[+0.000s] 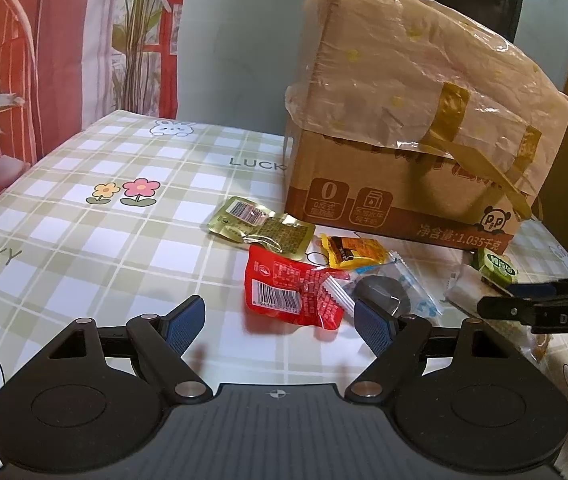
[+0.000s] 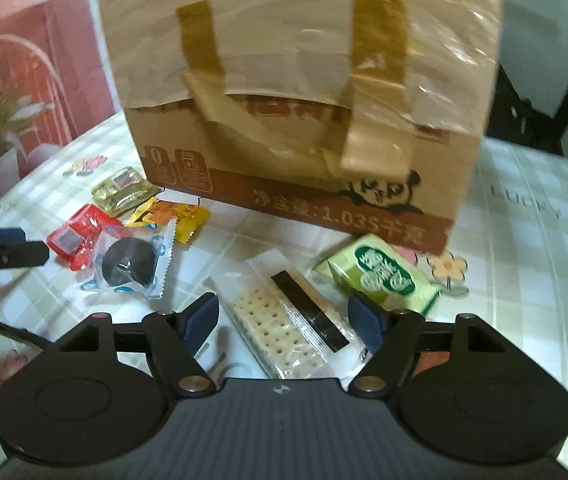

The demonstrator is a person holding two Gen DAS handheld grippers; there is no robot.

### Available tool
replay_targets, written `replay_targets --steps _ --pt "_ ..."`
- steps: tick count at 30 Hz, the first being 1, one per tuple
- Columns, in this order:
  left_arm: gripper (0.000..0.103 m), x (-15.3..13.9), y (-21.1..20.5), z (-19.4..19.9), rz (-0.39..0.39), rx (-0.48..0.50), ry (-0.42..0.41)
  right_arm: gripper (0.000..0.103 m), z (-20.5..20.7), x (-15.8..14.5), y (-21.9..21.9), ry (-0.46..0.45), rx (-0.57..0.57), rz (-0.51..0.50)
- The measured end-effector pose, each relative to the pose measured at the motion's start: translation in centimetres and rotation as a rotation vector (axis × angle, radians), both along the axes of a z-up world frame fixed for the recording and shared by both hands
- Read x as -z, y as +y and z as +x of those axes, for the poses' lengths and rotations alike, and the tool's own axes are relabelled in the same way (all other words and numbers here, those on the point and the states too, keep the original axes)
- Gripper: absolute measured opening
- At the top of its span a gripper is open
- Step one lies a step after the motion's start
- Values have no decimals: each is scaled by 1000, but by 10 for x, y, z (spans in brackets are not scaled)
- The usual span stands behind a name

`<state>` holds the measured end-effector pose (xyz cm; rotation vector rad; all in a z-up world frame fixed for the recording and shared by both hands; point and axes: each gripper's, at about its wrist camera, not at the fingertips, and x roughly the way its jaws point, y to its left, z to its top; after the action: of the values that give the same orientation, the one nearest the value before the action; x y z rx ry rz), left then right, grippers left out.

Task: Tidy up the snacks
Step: 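Position the right gripper around the cracker pack and close it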

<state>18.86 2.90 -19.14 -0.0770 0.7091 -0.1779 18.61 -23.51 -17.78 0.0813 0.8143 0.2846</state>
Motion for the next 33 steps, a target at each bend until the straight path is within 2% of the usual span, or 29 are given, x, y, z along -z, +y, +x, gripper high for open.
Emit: replay_targets --steps 7,11,13,15,19,23,28,33 --pt "83 1 0 -1 -6 5 0 74 -14 -7 14 38 -13 73" --pt "83 1 0 -1 -5 7 2 73 -13 -6 32 -15 -48 -52" --pt "83 2 0 0 -11 5 5 72 -10 -3 36 -36 -52 -73" --pt "83 2 1 0 -15 6 5 62 -6 3 40 -48 -48 -110" --pt "83 4 3 1 -24 0 13 62 -11 10 41 -91 -40 -127" --pt "76 8 3 5 -38 5 29 49 -22 12 37 -134 -34 -119" --pt "74 12 7 10 -53 -10 38 49 -27 12 40 -163 -49 -135" --pt "62 16 9 18 -71 -20 52 49 -27 12 39 -168 -57 -121"
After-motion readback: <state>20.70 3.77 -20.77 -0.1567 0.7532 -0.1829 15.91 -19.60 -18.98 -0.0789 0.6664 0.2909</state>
